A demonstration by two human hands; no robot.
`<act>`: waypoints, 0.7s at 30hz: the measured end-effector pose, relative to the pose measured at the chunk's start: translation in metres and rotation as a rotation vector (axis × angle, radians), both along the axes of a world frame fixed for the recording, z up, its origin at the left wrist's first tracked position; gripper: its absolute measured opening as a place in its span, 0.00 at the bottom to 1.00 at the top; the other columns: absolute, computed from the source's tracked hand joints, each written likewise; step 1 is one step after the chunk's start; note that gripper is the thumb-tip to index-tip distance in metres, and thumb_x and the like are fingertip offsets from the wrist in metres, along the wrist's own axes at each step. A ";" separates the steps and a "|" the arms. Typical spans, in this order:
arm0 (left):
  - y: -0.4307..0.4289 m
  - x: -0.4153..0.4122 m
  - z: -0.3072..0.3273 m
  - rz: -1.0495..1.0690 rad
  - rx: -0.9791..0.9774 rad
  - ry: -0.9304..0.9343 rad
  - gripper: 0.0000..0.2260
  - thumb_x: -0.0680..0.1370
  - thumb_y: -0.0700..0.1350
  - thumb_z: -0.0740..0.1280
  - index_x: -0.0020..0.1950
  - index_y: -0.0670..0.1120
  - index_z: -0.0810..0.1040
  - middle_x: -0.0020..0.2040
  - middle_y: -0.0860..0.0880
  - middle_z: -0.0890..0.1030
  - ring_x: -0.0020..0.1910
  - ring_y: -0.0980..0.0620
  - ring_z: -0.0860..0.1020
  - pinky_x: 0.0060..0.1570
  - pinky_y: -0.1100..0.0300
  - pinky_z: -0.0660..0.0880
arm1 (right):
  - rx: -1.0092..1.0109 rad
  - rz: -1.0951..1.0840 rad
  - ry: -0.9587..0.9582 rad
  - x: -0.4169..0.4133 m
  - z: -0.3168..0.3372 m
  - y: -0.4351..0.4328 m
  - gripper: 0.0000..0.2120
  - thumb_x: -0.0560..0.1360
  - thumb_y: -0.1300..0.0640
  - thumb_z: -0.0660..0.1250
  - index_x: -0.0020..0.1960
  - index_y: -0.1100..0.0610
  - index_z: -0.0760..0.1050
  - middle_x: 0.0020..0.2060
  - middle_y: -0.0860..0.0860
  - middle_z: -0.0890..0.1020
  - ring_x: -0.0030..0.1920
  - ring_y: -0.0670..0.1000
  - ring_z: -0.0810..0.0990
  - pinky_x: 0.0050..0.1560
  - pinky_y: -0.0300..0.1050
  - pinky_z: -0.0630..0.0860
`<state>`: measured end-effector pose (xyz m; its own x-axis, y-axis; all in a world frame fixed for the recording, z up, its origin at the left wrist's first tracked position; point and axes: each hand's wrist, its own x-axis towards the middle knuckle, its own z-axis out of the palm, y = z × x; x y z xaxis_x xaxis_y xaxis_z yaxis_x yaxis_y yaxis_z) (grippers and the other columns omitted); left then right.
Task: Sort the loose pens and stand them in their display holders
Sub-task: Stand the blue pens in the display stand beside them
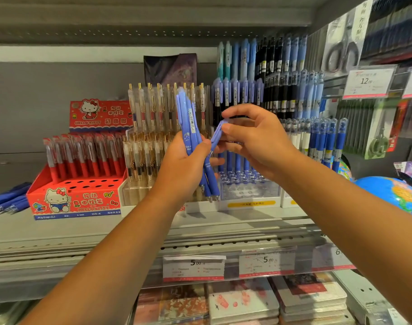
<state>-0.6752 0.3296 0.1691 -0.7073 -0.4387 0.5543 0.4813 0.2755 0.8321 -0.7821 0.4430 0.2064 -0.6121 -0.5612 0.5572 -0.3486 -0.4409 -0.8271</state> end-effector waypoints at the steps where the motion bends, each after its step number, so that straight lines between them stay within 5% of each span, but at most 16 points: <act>1: 0.000 0.000 0.000 0.004 0.017 -0.009 0.03 0.83 0.43 0.62 0.52 0.52 0.73 0.44 0.55 0.84 0.41 0.53 0.85 0.33 0.57 0.82 | -0.019 -0.028 0.001 -0.002 -0.001 -0.001 0.07 0.77 0.70 0.66 0.50 0.61 0.79 0.43 0.59 0.82 0.41 0.56 0.85 0.42 0.46 0.82; 5: -0.001 -0.002 0.000 0.025 0.039 -0.044 0.02 0.83 0.44 0.62 0.52 0.51 0.73 0.45 0.51 0.85 0.42 0.48 0.86 0.38 0.47 0.84 | -0.093 -0.088 -0.057 -0.012 -0.003 -0.006 0.06 0.75 0.68 0.68 0.48 0.60 0.82 0.41 0.57 0.85 0.45 0.55 0.86 0.45 0.46 0.82; 9: -0.001 -0.003 0.000 0.025 0.006 -0.057 0.02 0.83 0.44 0.62 0.54 0.51 0.72 0.51 0.49 0.83 0.43 0.49 0.86 0.38 0.47 0.84 | -0.093 -0.144 0.060 -0.016 -0.009 -0.011 0.08 0.70 0.64 0.76 0.48 0.56 0.82 0.43 0.54 0.83 0.47 0.54 0.85 0.47 0.45 0.82; 15: -0.001 -0.001 0.001 0.048 0.040 -0.081 0.03 0.84 0.46 0.61 0.53 0.54 0.73 0.46 0.47 0.85 0.40 0.47 0.85 0.31 0.45 0.82 | -0.297 -0.153 -0.113 -0.026 -0.002 -0.004 0.10 0.75 0.72 0.67 0.53 0.62 0.78 0.49 0.58 0.84 0.49 0.55 0.85 0.48 0.50 0.83; 21: -0.002 0.000 0.000 0.109 0.003 -0.023 0.03 0.84 0.47 0.60 0.51 0.53 0.71 0.36 0.47 0.80 0.27 0.44 0.79 0.25 0.47 0.79 | -0.365 -0.212 -0.042 -0.031 -0.001 -0.002 0.15 0.77 0.73 0.63 0.62 0.63 0.72 0.56 0.61 0.81 0.51 0.53 0.85 0.49 0.48 0.83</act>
